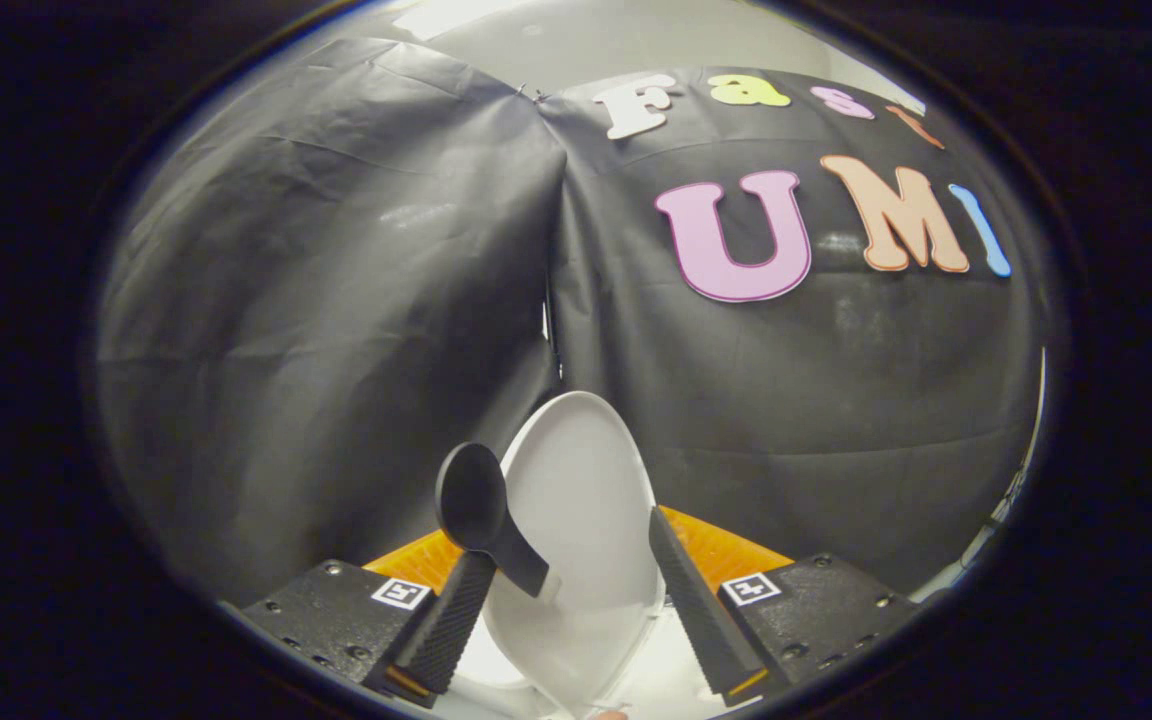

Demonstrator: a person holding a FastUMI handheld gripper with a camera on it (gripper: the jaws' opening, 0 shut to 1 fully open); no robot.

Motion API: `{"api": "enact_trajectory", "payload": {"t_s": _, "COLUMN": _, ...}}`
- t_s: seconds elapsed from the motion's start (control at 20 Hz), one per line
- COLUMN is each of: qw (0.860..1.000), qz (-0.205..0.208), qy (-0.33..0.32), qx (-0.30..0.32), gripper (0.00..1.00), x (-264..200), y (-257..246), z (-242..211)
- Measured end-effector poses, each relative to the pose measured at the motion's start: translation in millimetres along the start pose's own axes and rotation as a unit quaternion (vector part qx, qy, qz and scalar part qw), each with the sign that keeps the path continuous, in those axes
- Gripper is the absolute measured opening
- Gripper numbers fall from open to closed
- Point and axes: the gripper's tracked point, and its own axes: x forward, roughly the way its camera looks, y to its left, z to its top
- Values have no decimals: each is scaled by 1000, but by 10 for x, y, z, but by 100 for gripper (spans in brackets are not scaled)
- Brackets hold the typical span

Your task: Open the toilet lid.

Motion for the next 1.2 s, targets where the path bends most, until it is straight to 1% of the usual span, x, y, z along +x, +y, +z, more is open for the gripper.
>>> {"api": "enact_trajectory", "payload": {"t_s": 0.25, "qw": 1000, "qz": -30, "qy": 7, "qx": 4, "gripper": 94, "x": -155, "y": -176, "z": 41}}
{"api": "enact_trajectory", "payload": {"t_s": 0.4, "qw": 1000, "qz": -22, "qy": -7, "qx": 15, "gripper": 94, "x": -246, "y": -211, "z": 100}}
{"api": "enact_trajectory", "payload": {"t_s": 0.6, "qw": 999, "qz": -18, "qy": -45, "qx": 22, "gripper": 94, "x": -441, "y": -243, "z": 363}}
{"api": "enact_trajectory", "payload": {"t_s": 0.75, "qw": 997, "qz": -25, "qy": -73, "qx": 15, "gripper": 94, "x": -640, "y": -372, "z": 616}}
{"api": "enact_trajectory", "payload": {"t_s": 0.8, "qw": 996, "qz": -34, "qy": -82, "qx": 16, "gripper": 94, "x": -719, "y": -477, "z": 695}}
{"api": "enact_trajectory", "payload": {"t_s": 1.0, "qw": 986, "qz": -97, "qy": -133, "qx": 39, "gripper": 94, "x": -1134, "y": -1161, "z": 1001}}
{"api": "enact_trajectory", "payload": {"t_s": 1.1, "qw": 979, "qz": -142, "qy": -143, "qx": 39, "gripper": 94, "x": -1376, "y": -1589, "z": 1032}}
{"api": "enact_trajectory", "payload": {"t_s": 1.2, "qw": 972, "qz": -185, "qy": -140, "qx": 41, "gripper": 94, "x": -1630, "y": -2038, "z": 955}}
